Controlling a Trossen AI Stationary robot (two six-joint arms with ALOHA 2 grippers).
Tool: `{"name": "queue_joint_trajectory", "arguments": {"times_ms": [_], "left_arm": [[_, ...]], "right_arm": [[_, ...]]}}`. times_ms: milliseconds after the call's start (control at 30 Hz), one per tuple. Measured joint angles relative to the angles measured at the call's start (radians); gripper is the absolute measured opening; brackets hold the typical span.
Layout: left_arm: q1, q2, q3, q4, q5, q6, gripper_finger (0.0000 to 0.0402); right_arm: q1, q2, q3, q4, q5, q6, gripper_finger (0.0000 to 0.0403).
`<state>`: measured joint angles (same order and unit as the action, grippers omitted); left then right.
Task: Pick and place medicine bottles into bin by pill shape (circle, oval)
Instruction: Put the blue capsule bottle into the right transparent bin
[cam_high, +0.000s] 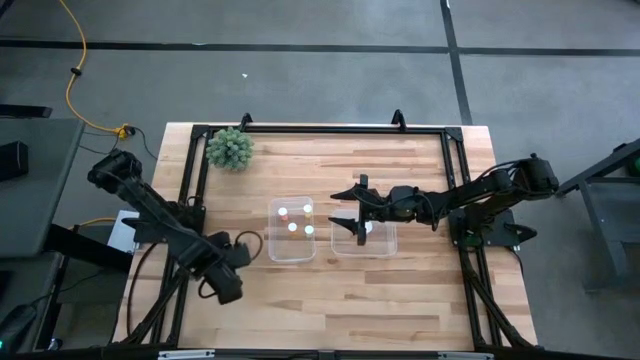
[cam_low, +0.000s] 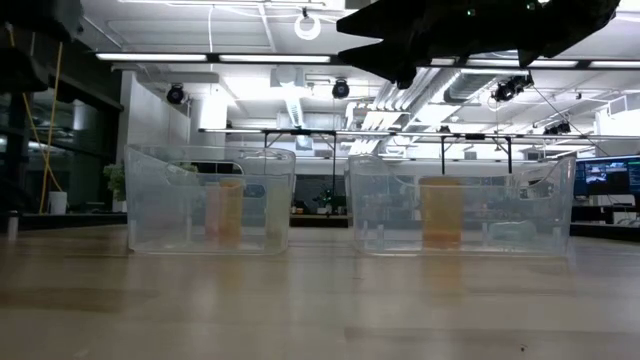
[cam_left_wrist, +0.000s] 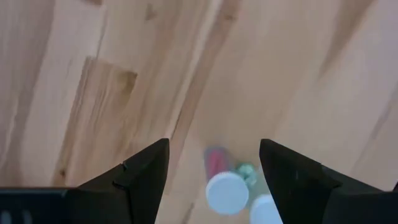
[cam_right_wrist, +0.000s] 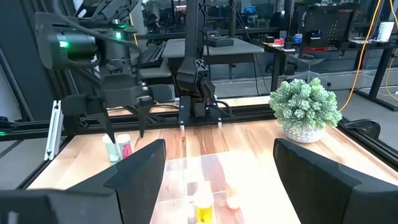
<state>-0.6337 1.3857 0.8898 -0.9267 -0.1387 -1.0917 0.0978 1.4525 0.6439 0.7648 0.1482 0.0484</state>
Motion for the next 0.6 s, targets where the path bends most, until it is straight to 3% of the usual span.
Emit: {"name": "queue_joint_trajectory", "arguments": {"times_ms": [367, 600], "left_arm": [[-0.035, 0.000, 0.000, 0.003, 0.031, -0.429, 0.0241], [-0.100, 0.000, 0.000, -0.012, 0.013, -0.589, 0.0241]], "right_arm": [[0.000, 0.000, 0.000, -0.030, 0.000, 0.023, 0.0291], [0.000, 0.000, 0.000, -0.038, 0.000, 0.023, 0.0291]]}}
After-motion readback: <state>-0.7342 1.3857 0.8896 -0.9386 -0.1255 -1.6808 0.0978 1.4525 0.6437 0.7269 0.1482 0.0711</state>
